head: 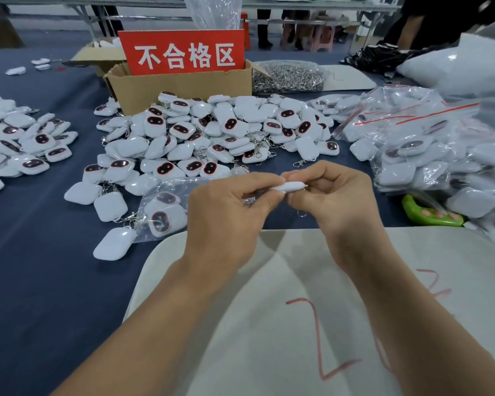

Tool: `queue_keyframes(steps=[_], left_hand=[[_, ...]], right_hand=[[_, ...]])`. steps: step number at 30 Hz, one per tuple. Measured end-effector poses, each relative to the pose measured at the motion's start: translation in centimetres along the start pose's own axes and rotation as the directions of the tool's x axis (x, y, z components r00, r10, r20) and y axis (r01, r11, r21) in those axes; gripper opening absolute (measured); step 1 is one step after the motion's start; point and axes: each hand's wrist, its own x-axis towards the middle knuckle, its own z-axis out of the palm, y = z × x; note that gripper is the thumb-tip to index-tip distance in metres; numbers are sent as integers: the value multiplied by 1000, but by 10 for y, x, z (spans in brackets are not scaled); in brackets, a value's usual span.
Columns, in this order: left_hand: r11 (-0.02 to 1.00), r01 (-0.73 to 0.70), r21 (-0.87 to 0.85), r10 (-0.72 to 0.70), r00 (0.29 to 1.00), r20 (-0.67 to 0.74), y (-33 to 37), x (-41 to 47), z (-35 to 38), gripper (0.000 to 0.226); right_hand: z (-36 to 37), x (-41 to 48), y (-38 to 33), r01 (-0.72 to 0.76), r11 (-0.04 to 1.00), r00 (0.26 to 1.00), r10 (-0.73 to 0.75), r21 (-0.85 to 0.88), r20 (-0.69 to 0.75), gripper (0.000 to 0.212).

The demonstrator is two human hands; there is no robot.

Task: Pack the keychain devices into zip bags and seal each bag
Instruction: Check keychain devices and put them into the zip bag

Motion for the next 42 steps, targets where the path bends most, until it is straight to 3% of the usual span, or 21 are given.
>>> queue_keyframes(steps=[5,8,11,14,17,21,24,28,31,32,34,36,37,39,42], left_hand=[[990,92,-103,-92,996,2,-7,4,0,17],[985,116,-131,-112,993,42,-6,5,1,27],[994,23,-103,-8,989,147,-7,3,4,56],[979,87,-185,-60,988,144,-7,2,6,44],[978,106,-177,-90,991,97,-6,4,6,7],[974,167,-152,-155,984,89,-9,9,5,15],[968,190,-165,-177,980,94,-9,7,6,21],[995,-23,97,33,994,-101,-8,8,1,18],[969,86,233,-20,962,-272,-15,18,-14,12],[930,178,322,-93,961,-262,-18,20,-16,11],[750,283,599,-241,959,-150,-19,18,-11,33],[576,196,794,-289,957,-27,-18,15,-1,52],[535,135,834,-281,959,25,-18,14,4,51],[518,85,851,-274,959,71,-18,16,6,35],[606,121,786,-238,971,34,-17,13,3,23]], right_hand=[[0,0,-1,-74,997,997,75,-12,37,6],[3,0,-2,-171,983,985,170,67,15,10],[4,1,-3,-253,958,967,256,135,-4,18],[1,3,-7,-289,956,956,291,53,-34,26],[3,3,-5,-237,970,969,232,-55,-84,47],[5,-1,-4,-87,989,996,85,-117,-23,31],[3,-1,-5,-72,988,997,72,-138,-7,32],[6,-2,-5,-93,990,994,86,-108,-68,38],[0,4,-4,-178,984,964,170,-19,-205,39],[-3,6,-4,-207,978,950,207,24,-236,38],[-7,10,-4,-240,967,932,255,92,-256,36],[-8,10,-2,-243,963,934,264,114,-241,34],[-7,10,-1,-240,965,940,258,104,-225,30],[-5,9,2,-234,971,952,239,45,-194,22],[1,9,9,-207,968,969,183,-139,-169,21]])
